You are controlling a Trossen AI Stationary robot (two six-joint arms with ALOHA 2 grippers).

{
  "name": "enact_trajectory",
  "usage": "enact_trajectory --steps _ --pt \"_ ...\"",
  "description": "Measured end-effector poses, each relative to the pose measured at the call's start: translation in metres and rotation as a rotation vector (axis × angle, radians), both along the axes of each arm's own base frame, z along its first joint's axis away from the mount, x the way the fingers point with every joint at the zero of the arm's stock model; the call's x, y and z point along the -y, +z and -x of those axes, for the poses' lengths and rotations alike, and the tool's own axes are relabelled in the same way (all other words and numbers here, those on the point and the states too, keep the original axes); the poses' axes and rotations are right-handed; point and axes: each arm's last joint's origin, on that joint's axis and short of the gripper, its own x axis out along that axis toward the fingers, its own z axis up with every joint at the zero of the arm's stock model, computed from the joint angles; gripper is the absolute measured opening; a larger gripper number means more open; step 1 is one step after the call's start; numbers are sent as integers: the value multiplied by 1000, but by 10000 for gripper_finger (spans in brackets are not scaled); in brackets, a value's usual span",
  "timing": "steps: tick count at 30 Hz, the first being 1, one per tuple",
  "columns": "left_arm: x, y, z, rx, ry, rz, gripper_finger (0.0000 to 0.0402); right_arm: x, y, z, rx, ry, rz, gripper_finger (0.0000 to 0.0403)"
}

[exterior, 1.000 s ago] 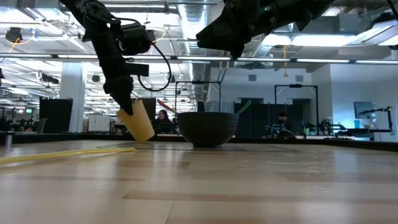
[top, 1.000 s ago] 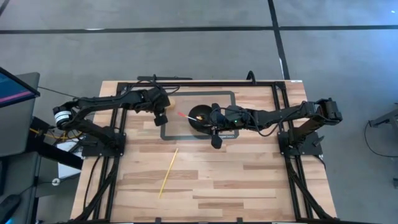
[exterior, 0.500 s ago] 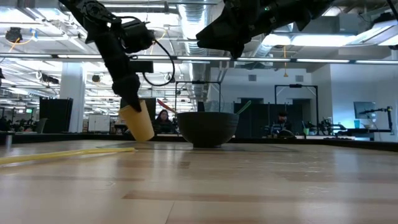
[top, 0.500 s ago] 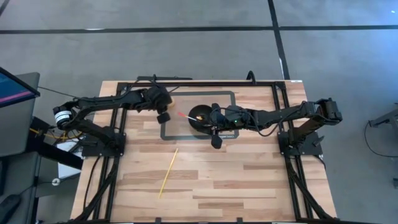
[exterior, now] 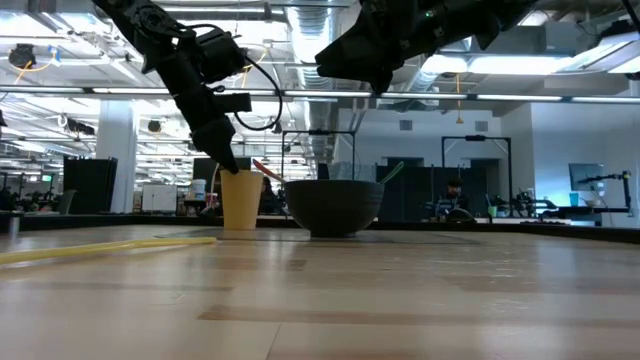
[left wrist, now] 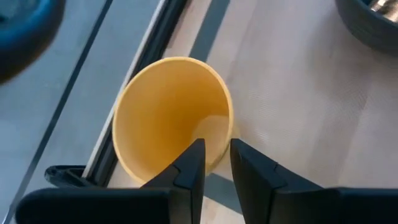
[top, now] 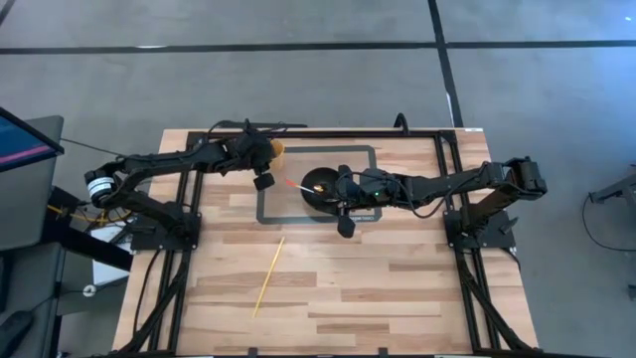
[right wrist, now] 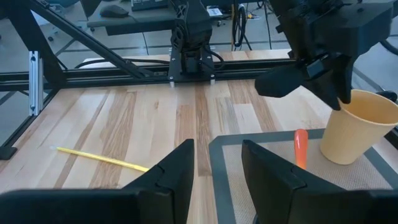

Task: Pick & Place Utensil
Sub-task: Put the yellow cup on the transparent silicone mat to the top right of the black bowl, then put the yellow straw into the yellow cup

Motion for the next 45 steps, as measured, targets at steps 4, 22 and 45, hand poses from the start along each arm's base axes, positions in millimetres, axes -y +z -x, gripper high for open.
enact_trajectory --steps 4,22,45 --pt "-2 1 0 20 9 -6 77 0 0 0 0 0 0 128" --pt "32 30 -25 160 -20 -28 150 -2 -3 1 -33 10 10 150" --pt "181 -11 2 167 -87 536 131 -4 -4 1 -43 18 36 227"
